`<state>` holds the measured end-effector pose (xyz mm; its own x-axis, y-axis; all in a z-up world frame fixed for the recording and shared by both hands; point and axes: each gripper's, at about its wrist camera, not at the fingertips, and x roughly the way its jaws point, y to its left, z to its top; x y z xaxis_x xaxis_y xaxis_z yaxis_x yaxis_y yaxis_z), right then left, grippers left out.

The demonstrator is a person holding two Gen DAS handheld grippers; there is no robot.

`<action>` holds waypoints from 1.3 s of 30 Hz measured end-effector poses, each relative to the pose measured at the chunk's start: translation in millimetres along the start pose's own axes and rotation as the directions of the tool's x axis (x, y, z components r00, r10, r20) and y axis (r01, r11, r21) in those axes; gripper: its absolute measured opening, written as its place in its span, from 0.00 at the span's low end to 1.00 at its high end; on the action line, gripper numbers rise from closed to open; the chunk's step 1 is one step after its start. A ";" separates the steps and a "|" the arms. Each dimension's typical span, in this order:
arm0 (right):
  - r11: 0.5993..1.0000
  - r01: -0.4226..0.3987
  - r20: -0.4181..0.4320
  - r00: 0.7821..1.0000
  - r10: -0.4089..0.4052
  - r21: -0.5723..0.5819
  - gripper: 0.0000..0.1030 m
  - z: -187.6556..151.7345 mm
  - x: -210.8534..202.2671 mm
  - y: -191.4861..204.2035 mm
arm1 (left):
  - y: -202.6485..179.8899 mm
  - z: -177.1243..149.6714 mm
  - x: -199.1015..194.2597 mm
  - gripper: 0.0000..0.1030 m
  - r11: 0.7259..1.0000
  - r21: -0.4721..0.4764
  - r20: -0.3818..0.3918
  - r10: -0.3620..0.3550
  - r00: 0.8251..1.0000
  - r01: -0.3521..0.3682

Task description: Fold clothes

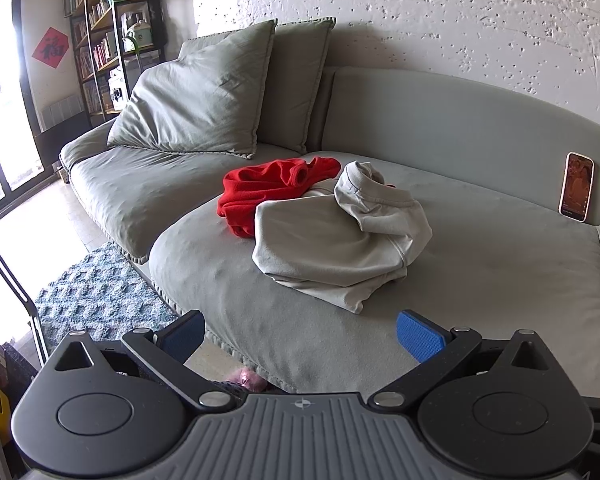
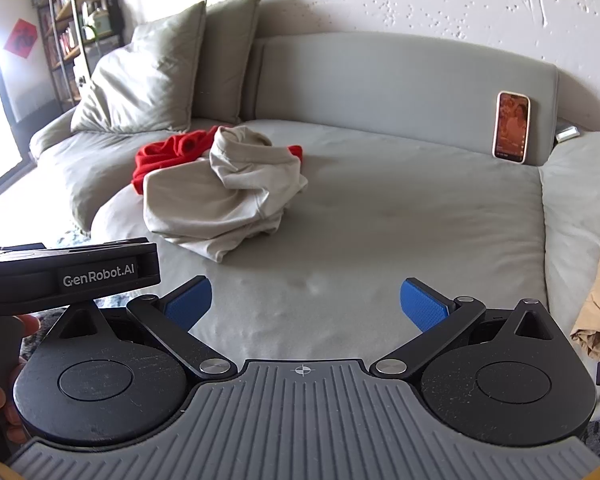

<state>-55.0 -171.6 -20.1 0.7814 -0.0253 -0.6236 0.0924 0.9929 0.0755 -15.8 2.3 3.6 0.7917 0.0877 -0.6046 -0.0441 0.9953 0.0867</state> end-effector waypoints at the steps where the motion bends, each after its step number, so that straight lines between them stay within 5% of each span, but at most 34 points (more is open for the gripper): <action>1: 1.000 -0.002 0.000 1.000 0.002 -0.001 1.00 -1.9 2.8 -4.1 | 0.0 -0.3 0.5 0.99 1.000 0.000 -0.002 0.000 1.000 0.000; 22: 0.998 -0.022 -0.014 1.000 0.022 0.053 1.00 -1.4 35.8 -13.6 | 19.5 3.2 26.1 0.99 0.998 -0.058 -0.023 0.024 0.999 -0.026; 34: 0.971 -0.178 0.052 0.984 0.172 0.160 1.00 23.5 111.0 1.9 | 65.1 9.0 71.7 0.99 0.980 -0.197 -0.070 0.016 0.997 -0.029; 39: 0.976 -0.159 -0.019 0.986 0.164 0.152 1.00 36.9 159.7 30.9 | 83.4 7.9 83.5 0.99 0.971 -0.232 -0.064 0.040 0.997 -0.054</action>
<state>95.4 -149.2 -88.6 0.7738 0.1397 -0.6178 0.0599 0.9549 0.2909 51.5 92.3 -33.4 0.7487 0.1301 -0.6501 -0.2267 0.9717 -0.0667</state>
